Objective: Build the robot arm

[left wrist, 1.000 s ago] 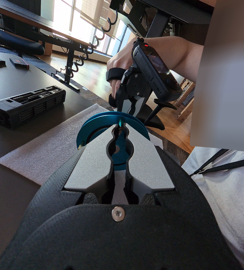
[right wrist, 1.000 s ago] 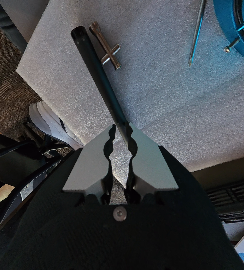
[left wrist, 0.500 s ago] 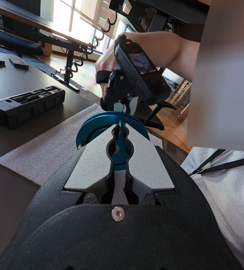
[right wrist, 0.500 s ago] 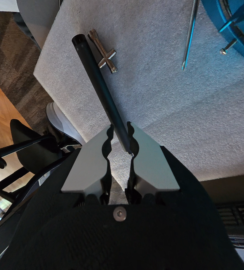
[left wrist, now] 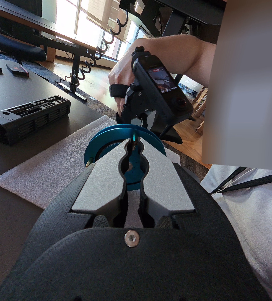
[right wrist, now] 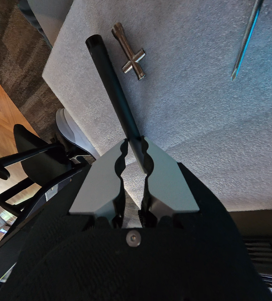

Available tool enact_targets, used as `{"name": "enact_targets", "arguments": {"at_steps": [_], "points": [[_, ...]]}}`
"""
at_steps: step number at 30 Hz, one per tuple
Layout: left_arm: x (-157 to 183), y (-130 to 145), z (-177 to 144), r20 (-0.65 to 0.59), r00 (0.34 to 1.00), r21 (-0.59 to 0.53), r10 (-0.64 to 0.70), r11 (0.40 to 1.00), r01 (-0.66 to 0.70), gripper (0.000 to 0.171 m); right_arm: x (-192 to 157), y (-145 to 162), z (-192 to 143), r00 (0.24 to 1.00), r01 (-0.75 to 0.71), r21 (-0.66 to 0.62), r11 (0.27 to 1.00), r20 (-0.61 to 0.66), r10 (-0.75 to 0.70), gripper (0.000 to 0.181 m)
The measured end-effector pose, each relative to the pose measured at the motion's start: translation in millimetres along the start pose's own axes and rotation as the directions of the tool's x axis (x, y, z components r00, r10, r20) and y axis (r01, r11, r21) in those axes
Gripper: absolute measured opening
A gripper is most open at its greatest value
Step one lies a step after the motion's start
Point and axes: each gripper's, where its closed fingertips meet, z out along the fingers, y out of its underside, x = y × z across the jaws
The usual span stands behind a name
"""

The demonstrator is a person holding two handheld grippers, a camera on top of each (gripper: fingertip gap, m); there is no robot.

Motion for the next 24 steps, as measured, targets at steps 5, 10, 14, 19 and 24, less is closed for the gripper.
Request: {"name": "enact_targets", "arguments": {"at_steps": [5, 10, 14, 19, 24], "points": [[-1, 0, -1, 0.006, 1.0, 0.001, 0.002, 1.0, -0.002, 0.004, 1, 0, -4, 1.0, -0.012, 0.018, 1.0, -0.013, 0.012, 0.011], [-1, 0, -1, 0.006, 1.0, 0.003, 0.0, 1.0, 0.0, 0.004, -1, 1, -4, 0.999, 0.003, 0.003, 1.0, -0.043, -0.003, 0.015], [-1, 0, -1, 0.007, 1.0, 0.001, 0.002, 1.0, -0.002, 0.004, -1, 3, -3, 0.996, 0.017, -0.009, 1.0, -0.085, -0.017, 0.02], [-1, 0, -1, 0.007, 1.0, 0.001, 0.002, 1.0, -0.002, 0.004, 0, 6, 4, 0.985, 0.055, -0.049, 0.997, -0.16, -0.062, 0.026], [-1, 0, 0, 0.004, 1.0, 0.0, 0.001, 1.0, -0.001, 0.004, 4, 6, 7, 0.977, 0.059, -0.051, 0.997, -0.201, -0.068, 0.02]]}}
